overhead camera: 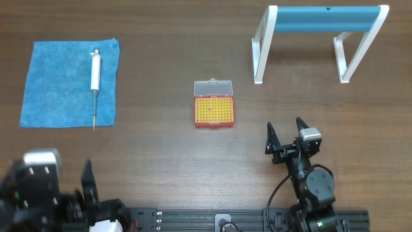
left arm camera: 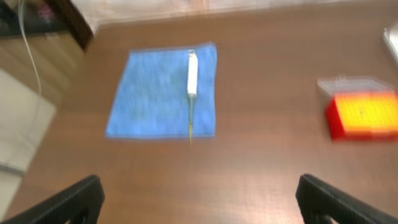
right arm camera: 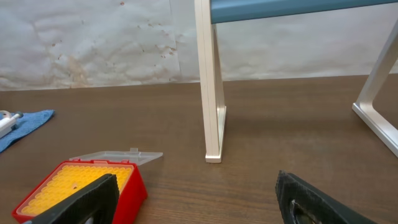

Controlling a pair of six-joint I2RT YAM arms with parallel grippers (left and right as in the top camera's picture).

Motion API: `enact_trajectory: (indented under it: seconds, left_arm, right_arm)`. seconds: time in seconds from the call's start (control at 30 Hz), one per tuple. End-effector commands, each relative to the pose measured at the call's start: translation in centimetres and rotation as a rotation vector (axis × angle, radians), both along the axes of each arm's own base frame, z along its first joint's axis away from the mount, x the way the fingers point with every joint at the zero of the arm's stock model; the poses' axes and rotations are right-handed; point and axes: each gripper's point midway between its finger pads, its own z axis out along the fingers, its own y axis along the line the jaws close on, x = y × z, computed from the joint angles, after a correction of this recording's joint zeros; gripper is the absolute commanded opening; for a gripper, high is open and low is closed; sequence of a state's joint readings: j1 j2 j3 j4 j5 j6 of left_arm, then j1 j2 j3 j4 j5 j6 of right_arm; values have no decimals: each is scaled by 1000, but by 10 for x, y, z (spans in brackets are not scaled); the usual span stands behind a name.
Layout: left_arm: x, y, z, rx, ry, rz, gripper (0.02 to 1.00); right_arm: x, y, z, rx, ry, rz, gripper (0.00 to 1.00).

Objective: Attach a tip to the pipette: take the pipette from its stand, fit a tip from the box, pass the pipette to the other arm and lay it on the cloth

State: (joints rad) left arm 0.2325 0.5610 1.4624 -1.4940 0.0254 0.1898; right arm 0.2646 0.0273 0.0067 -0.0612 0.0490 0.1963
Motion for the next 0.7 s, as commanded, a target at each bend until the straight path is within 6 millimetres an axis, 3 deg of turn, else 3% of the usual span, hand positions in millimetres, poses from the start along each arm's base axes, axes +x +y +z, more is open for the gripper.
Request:
enact_trajectory:
  seconds: [0.03, 0.1, 0.17, 0.23, 0.3, 0.37, 0.4, 0.47, 0.7]
  left_arm:
    - [-41, 9, -34, 38, 160, 72, 998]
    - [-38, 4, -27, 37, 102, 33, 998]
    - [-24, -12, 4, 27, -105, -75, 998]
    - [-3, -25, 36, 41, -356, -175, 998]
    - [21, -25, 46, 73, -523, -192, 998]
    - [58, -20, 34, 84, -676, -191, 998]
    - [66, -19, 30, 66, -715, -184, 998]
    - [94, -16, 2, -39, -819, -166, 998]
    - [124, -23, -75, -126, -929, -231, 998]
  right_arm:
    - [-1, 3, -2, -9, 5, 14, 836]
    - [-1, 3, -2, -9, 5, 14, 836]
    - [-1, 3, -2, -9, 5, 14, 836]
    - [-1, 3, -2, -9, 5, 14, 836]
    - [-1, 3, -2, -9, 5, 14, 838]
    - [-1, 3, -2, -9, 5, 14, 838]
    - [-1, 3, -2, -9, 6, 14, 838]
    - [-1, 3, -2, -9, 5, 14, 838]
    - [-1, 3, -2, -9, 6, 14, 836]
